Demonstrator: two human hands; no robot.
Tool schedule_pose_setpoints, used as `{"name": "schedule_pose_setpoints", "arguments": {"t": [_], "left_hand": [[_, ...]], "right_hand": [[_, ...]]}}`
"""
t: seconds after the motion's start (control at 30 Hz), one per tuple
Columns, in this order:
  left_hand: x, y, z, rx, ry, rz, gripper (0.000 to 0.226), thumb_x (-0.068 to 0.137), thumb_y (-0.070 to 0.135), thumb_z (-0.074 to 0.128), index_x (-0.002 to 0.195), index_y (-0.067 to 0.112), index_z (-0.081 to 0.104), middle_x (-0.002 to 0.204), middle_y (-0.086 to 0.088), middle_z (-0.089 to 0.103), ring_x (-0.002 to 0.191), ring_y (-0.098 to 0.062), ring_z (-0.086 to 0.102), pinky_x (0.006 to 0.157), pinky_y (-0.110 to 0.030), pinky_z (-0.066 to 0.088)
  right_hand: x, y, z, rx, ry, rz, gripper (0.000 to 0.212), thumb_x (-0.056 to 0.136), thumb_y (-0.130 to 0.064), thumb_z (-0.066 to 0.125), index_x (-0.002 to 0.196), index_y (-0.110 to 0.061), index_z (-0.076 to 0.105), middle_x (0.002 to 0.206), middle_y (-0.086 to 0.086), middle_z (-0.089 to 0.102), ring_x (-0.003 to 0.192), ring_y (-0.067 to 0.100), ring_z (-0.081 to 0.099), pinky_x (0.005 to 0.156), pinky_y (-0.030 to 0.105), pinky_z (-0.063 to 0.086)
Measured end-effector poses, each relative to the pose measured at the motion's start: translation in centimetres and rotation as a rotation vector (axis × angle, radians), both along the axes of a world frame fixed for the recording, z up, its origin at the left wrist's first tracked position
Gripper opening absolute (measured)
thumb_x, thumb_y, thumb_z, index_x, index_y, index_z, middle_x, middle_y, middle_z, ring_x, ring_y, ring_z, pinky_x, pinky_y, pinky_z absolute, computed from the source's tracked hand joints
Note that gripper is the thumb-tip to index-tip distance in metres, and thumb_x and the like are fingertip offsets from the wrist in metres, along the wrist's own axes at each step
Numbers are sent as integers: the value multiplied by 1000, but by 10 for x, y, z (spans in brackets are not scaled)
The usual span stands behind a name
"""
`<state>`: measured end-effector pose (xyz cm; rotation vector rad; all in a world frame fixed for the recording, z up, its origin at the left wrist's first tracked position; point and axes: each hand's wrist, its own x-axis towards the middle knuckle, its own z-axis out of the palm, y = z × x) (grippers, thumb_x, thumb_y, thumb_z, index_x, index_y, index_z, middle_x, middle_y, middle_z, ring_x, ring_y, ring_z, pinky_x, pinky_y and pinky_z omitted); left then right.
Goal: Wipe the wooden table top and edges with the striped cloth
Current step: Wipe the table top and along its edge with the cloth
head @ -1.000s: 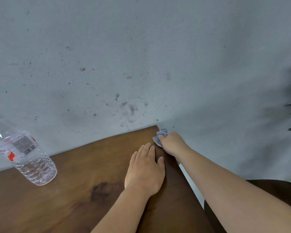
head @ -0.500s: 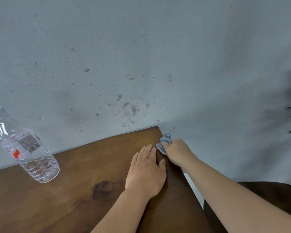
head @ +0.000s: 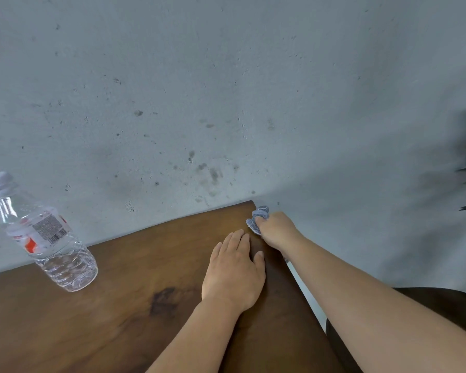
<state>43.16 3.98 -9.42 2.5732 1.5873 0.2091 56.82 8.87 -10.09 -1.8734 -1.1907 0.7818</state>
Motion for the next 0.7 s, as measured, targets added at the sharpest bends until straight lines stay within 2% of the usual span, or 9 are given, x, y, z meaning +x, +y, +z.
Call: {"name": "schedule_pose_setpoints", "arguments": {"t": [0.17,0.3,0.43,0.6,0.7], "left_hand": [[-1,-3,2,-17,22,-14,61,101,48,18,154,20,5,161,7,0,147,-8,-5,120,-31,-3],[-1,-5,0,-9,30,-17,62,101,49,17,154,20,3,161,7,-2,146,-8,-8,120,-30,-4],[0,-4,-2,7,25,-18,61,101,48,17,154,19,6,161,7,0,147,-7,-6,120,-31,-3],[0,-4,-2,17,0,-12,60,101,47,18,154,19,10,161,7,4,147,-7,-3,120,-30,-2],[0,-6,0,17,-7,-11,60,101,47,19,154,20,10,161,7,4,147,-7,-3,120,-29,-2]], "right_hand": [[0,-30,-11,53,30,4,35,100,-30,46,101,-3,67,91,12,65,81,22,58,56,25,36],[1,-26,-11,42,36,-2,35,100,-32,46,103,-4,67,90,9,63,77,18,56,55,22,36],[2,-6,-4,5,13,-9,31,101,-32,44,95,-5,59,78,5,53,72,18,51,51,23,31],[1,10,3,-9,-18,-20,29,102,-30,42,100,-5,58,89,10,53,81,22,50,53,27,32],[-1,-1,1,10,-30,-12,33,103,-31,41,101,-4,61,87,9,54,80,21,51,51,22,31]]}}
